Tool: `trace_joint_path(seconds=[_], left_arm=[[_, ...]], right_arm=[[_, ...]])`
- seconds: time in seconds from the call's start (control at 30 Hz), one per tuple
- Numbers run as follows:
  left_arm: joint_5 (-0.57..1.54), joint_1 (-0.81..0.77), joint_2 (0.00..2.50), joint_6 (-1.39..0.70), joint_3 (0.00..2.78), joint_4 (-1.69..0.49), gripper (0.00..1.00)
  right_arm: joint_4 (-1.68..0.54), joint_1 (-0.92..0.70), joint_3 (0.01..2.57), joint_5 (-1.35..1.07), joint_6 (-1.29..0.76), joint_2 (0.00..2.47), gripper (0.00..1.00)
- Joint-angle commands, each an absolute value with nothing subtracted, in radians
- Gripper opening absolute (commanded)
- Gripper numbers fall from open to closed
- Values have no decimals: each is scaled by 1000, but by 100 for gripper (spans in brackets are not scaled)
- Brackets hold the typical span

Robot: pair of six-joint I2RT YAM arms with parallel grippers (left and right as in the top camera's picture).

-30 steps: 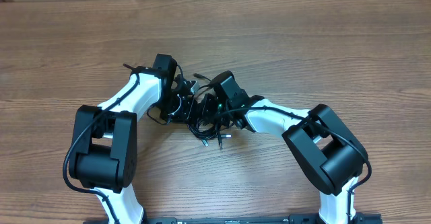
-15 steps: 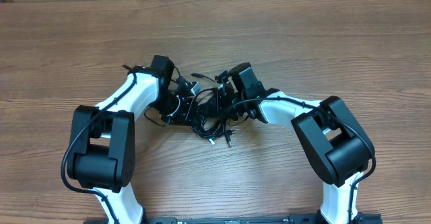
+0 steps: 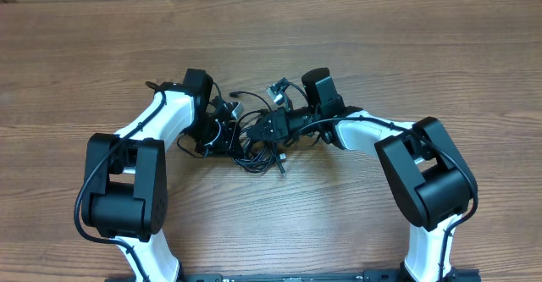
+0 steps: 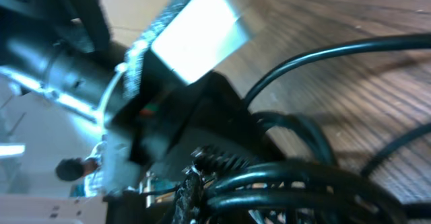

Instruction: Untangle cables

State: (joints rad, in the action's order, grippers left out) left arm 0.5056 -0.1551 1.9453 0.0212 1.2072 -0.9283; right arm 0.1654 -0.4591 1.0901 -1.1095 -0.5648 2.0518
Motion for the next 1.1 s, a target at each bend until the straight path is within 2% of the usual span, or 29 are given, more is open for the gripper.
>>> trace_joint_path(seconds=[0.0, 0.13, 0.43, 0.67, 0.8, 0.9, 1.07], left_arm=[[325, -151, 1954, -30, 1200, -937, 8], [326, -151, 1954, -30, 1200, -936, 4], [333, -152, 1954, -22, 1200, -933, 4], [335, -152, 1954, -21, 1200, -930, 4], [473, -152, 1954, 133, 1204, -932, 4], [606, -147, 1948, 271, 1228, -950, 4], [693, -144, 1919, 403, 1279, -972, 4]], right_arm=[[206, -420, 1100, -1274, -551, 2008, 4], [268, -381, 1100, -1312, -691, 2006, 4], [514, -318, 1100, -1311, -1105, 2006, 4], [527, -331, 1100, -1316, -1113, 2006, 4], [488, -353, 1100, -1331, -1091, 2006, 4], [488, -353, 1100, -1367, -1082, 2006, 11], [431, -336, 1099, -1370, -991, 2006, 20]])
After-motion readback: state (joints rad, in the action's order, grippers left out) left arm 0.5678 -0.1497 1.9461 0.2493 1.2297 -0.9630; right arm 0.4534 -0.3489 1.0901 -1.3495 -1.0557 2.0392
